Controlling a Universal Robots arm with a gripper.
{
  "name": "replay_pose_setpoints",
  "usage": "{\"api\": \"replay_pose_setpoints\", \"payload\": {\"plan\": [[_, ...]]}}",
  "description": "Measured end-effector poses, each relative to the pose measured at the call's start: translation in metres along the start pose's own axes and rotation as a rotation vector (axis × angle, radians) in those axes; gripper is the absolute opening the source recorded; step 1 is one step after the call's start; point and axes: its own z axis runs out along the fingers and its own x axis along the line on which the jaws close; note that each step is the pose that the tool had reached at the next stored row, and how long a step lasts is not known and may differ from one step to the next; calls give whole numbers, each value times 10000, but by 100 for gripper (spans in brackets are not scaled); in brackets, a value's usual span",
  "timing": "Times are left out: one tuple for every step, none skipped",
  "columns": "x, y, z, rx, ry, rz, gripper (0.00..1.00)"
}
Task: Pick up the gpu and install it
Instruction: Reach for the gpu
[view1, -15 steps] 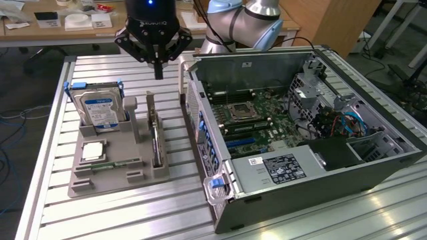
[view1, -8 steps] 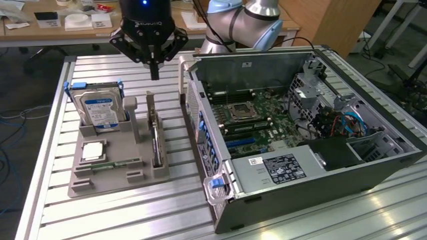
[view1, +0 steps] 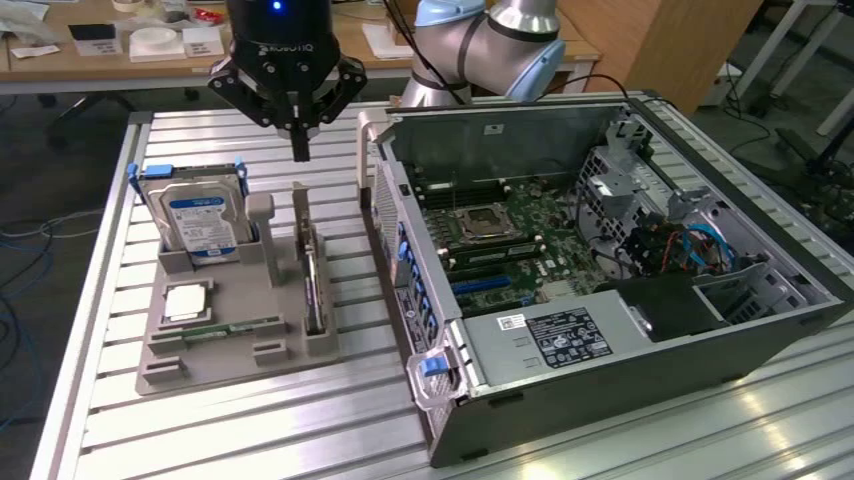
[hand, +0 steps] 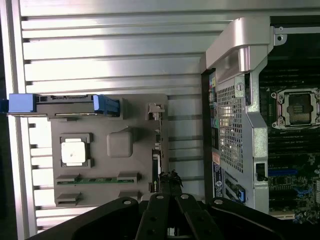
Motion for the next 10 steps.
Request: {"api": "replay_pose_setpoints", "payload": {"plan": [[3,0,0,0,0,-1,11],[5,0,0,0,0,-1,11],[7,0,0,0,0,-1,11],[8,0,0,0,1,0,11],[8,0,0,0,1,0,11],[8,0,0,1,1,0,11],[8,0,0,0,1,1,11],[8,-1,0,1,1,0,11],[8,-1,0,1,1,1,11],[10,-4,0,0,1,2,11]]}}
